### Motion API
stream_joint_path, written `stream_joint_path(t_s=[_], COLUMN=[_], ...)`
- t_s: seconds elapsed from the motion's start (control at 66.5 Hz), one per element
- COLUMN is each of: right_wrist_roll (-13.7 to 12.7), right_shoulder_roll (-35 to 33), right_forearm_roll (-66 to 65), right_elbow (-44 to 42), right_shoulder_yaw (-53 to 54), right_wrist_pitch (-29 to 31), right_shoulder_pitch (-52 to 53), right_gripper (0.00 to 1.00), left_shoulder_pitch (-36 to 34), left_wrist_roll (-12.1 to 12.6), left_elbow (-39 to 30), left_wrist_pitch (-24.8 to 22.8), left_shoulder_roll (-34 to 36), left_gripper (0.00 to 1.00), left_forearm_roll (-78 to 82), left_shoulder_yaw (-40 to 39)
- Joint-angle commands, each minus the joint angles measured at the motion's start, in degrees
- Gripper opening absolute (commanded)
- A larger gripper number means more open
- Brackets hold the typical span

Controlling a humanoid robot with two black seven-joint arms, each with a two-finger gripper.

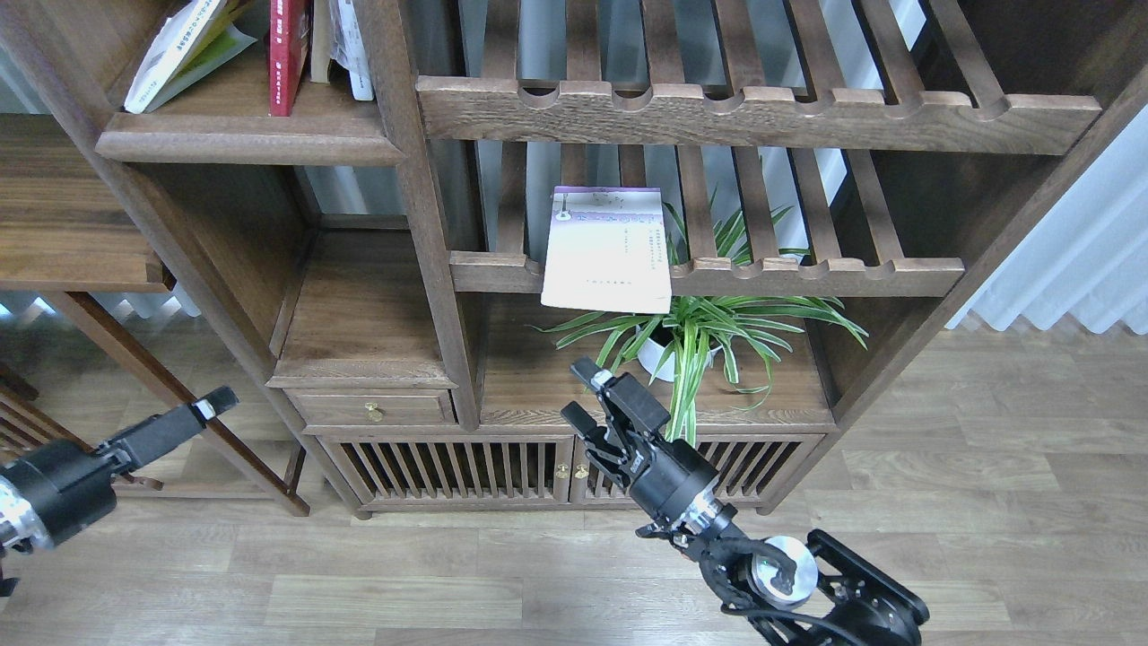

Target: Organize books on shelf

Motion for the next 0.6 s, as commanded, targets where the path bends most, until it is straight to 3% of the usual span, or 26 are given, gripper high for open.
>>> stream_joint_path(t_s=[0.0,0.361,0.586], right_wrist_roll=[0.02,0.28,0.55], right_shoulder_roll=[-0.01,-0.01,-0.01], right_forearm_roll=[-0.08,-0.17,-0.17], right_elbow=[-1.00,-11.37,-13.22], right_shoulder_yaw=[0.26,0.09,0.44], right_wrist_pitch=[0.00,-3.65,-3.83], right_shoulder_pitch=[2.45,9.66,12.39], right_gripper=[0.99,0.99,0.99], left_shoulder_pitch=[-0.09,-0.09,-0.09], left_wrist_roll=[-0.01,-0.01,-0.01], left_elbow=[0.73,2.31,2.66], left_wrist_pitch=[0.00,0.00,0.00], left_shoulder_roll=[-0.32,-0.67,-0.75], left_gripper=[1.00,1.00,1.00], left_forearm_roll=[0.08,0.16,0.08], left_shoulder_yaw=[-0.03,-0.56,-0.74])
